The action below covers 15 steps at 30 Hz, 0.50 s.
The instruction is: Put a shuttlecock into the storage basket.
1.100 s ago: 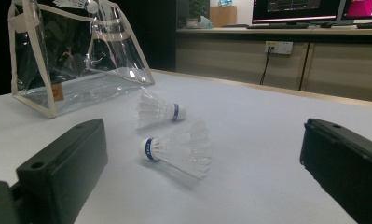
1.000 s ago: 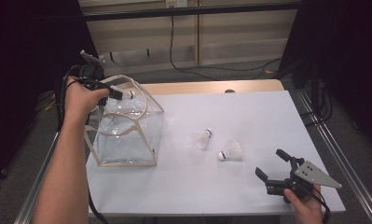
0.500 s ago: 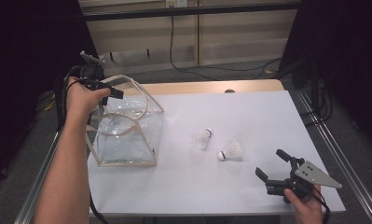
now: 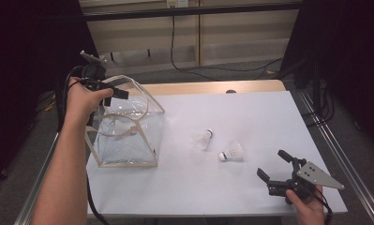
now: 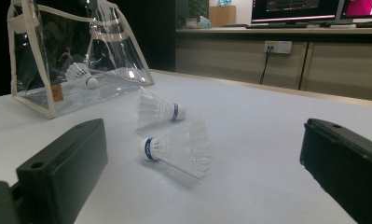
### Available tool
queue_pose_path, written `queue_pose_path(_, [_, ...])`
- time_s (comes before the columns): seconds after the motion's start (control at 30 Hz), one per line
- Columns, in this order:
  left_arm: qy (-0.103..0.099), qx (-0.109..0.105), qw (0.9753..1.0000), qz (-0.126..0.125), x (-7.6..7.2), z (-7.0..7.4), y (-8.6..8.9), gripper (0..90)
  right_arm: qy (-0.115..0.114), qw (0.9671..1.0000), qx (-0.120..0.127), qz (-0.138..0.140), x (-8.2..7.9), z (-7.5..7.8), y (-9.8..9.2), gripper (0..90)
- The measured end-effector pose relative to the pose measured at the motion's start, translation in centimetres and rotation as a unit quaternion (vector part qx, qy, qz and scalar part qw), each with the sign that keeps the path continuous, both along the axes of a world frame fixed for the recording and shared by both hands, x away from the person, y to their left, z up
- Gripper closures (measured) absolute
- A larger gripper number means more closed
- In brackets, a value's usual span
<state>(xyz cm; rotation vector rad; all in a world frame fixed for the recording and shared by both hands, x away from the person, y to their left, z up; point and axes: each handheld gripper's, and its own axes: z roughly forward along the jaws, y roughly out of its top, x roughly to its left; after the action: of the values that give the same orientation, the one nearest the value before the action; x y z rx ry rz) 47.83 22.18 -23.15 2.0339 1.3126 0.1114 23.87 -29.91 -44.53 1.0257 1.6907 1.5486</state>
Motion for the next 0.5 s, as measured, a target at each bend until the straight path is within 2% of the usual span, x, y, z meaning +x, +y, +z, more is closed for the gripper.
queue_pose_path(0.23, [-0.001,-0.018,0.9997,-0.015,-0.6,0.4,-0.5,73.2,-0.001,1.0,0.004,-0.001,0.0,0.0,0.0,0.7])
queue_pose_path(0.33, [-0.002,-0.016,0.9995,-0.026,-0.8,0.6,-0.8,70.4,-0.001,1.0,0.004,-0.001,0.0,0.0,-0.1,0.7])
queue_pose_path(0.5, [0.0,-0.023,0.9988,-0.044,-1.2,0.7,-1.4,66.8,0.0,1.0,0.005,-0.002,0.0,0.0,-0.1,0.7])
